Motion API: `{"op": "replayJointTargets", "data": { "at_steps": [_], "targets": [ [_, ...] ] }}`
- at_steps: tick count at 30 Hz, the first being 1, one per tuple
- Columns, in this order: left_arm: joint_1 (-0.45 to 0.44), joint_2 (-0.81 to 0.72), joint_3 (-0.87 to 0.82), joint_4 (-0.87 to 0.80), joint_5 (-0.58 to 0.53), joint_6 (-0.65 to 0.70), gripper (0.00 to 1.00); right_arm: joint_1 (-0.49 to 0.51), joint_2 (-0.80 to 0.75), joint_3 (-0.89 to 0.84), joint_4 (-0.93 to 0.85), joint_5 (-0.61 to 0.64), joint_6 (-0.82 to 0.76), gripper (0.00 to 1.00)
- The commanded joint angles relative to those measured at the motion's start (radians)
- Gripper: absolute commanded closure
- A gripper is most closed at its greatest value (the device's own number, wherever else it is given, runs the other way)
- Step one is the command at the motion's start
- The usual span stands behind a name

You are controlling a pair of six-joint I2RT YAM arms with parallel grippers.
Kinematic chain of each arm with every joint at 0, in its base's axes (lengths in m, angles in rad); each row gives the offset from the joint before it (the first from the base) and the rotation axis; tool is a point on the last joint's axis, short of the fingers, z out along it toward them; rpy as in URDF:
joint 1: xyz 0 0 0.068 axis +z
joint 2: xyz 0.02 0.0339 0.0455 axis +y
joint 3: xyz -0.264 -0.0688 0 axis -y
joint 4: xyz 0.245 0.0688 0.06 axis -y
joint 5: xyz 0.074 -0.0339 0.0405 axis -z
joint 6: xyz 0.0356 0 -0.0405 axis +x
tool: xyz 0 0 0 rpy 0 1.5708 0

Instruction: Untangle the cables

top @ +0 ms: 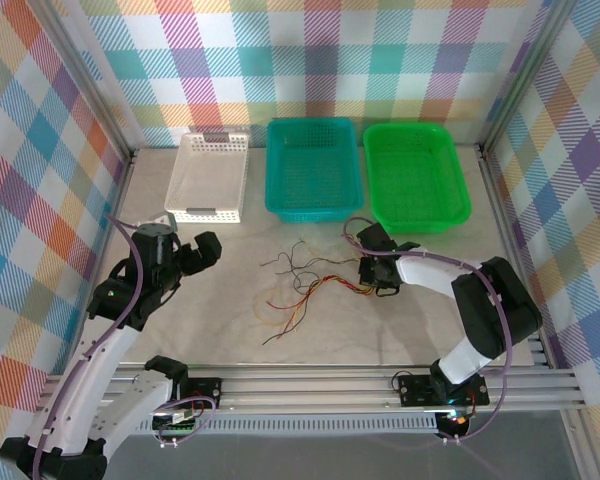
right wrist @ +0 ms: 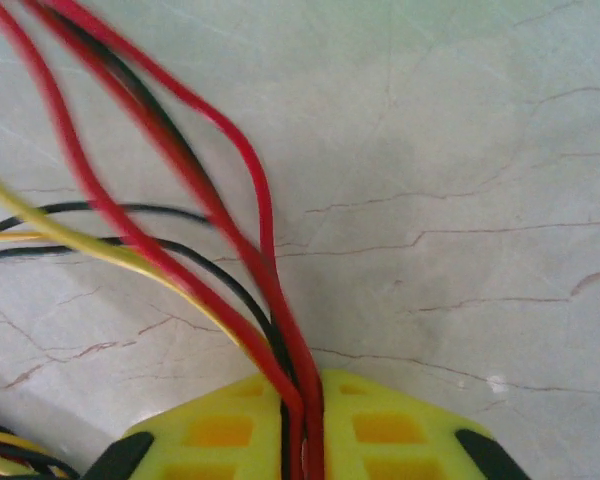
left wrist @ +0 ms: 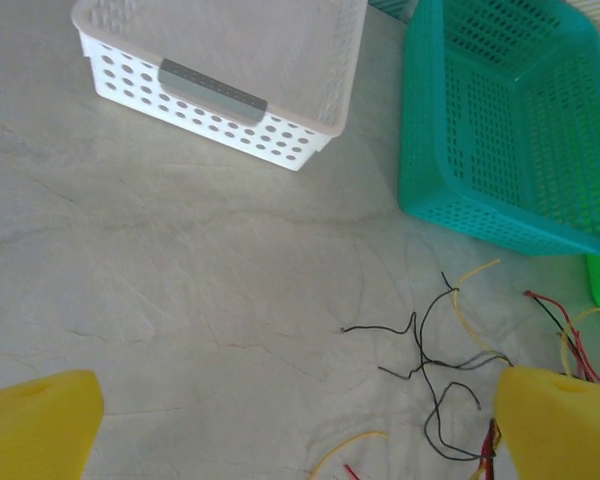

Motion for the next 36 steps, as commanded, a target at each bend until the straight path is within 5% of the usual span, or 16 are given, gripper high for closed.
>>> {"op": "replayJointTargets", "data": {
  "at_steps": [1, 4, 25, 36],
  "targets": [
    [-0.02, -0.005, 0.002, -0.025, 0.07, -0.051, 0.0, 0.01, 0.08, -0.018, 0.088, -0.088, 0.011, 0.93],
    [-0.021, -0.012, -0.03, -0.02, 0.125, -0.085, 0.01, 0.01, 0.071, -0.022, 0.093, -0.087, 0.013, 1.0],
    [-0.062, 0.011, -0.207, 0.197, 0.254, -0.202, 0.02, 0.011, -0.396, 0.007, 0.089, -0.117, -0.08, 1.0],
    [-0.208, 0.13, -0.195, 0.384, 0.265, -0.216, 0.0, 0.011, -0.496, 0.004, 0.259, -0.287, -0.165, 1.0]
  ]
}}
